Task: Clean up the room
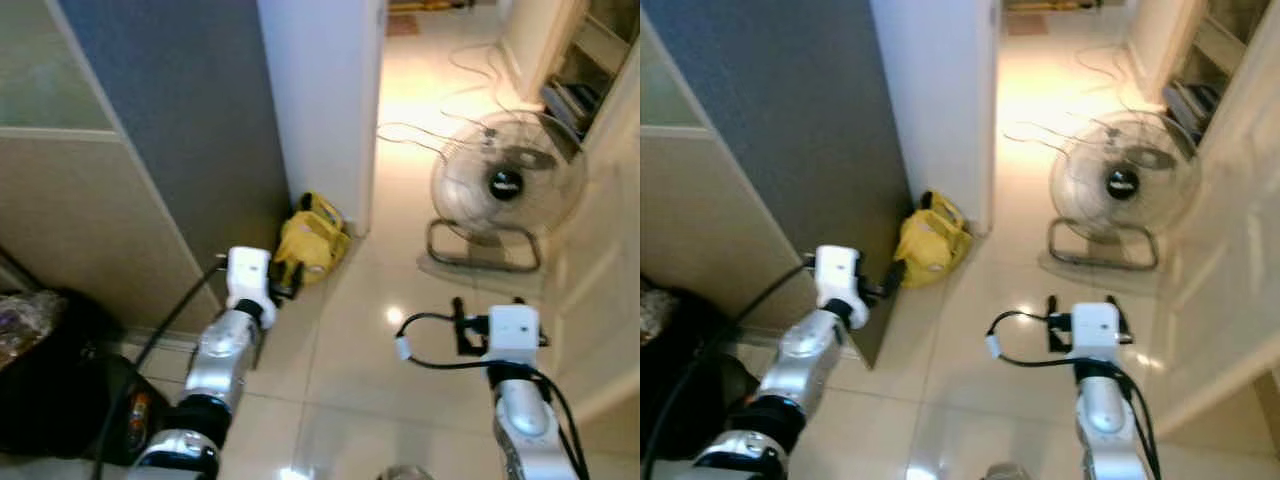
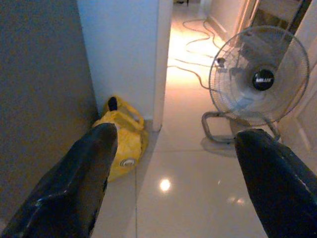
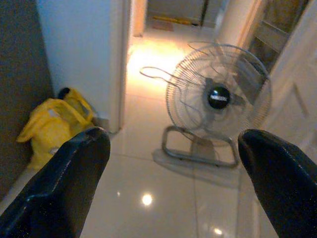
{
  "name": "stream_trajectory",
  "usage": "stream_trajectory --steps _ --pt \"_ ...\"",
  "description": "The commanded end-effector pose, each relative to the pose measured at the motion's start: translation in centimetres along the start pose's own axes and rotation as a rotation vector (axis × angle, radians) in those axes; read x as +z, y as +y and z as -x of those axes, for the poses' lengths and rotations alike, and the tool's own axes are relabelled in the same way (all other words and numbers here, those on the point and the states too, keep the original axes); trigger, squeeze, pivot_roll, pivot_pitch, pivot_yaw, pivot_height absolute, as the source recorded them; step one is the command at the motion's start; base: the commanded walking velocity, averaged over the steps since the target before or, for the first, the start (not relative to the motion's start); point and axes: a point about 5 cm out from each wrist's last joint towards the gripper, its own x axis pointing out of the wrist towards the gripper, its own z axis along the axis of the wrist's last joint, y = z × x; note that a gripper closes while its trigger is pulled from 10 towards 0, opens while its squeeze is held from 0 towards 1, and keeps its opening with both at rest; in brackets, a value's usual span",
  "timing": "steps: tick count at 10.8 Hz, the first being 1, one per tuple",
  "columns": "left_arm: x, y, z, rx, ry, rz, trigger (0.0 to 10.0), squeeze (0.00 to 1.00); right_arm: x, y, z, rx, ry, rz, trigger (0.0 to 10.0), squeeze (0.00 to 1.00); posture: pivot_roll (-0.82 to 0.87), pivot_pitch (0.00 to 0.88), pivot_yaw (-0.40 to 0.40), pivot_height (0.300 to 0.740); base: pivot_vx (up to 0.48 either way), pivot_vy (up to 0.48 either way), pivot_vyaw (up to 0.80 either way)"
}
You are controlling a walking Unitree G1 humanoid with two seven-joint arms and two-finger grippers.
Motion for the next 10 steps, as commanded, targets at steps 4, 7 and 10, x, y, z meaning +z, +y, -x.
stream_trajectory --steps 4,7,10 --pt "-0.1 -0.8 0.1 -0.080 -0.014 0.006 10.0 0.00 0.4 0.2 -0.3 0.010 -0.015 0.016 10.0 0.00 -0.33 0.000 0.126 0.736 0.435 0.000 0.00" --pt "-0.7 -3.0 0.2 -0.147 -0.012 0.033 10.0 0.00 0.4 0.2 -0.2 0.022 -0.017 0.025 10.0 0.00 -0.34 0.000 0.122 0.736 0.435 0.000 0.00" --pt "-0.5 -4.1 -0.1 -0.188 -0.026 0.026 10.0 0.00 0.4 0.0 -0.2 0.019 -0.019 0.028 10.0 0.00 -0.35 0.000 0.128 0.736 0.435 0.000 0.00"
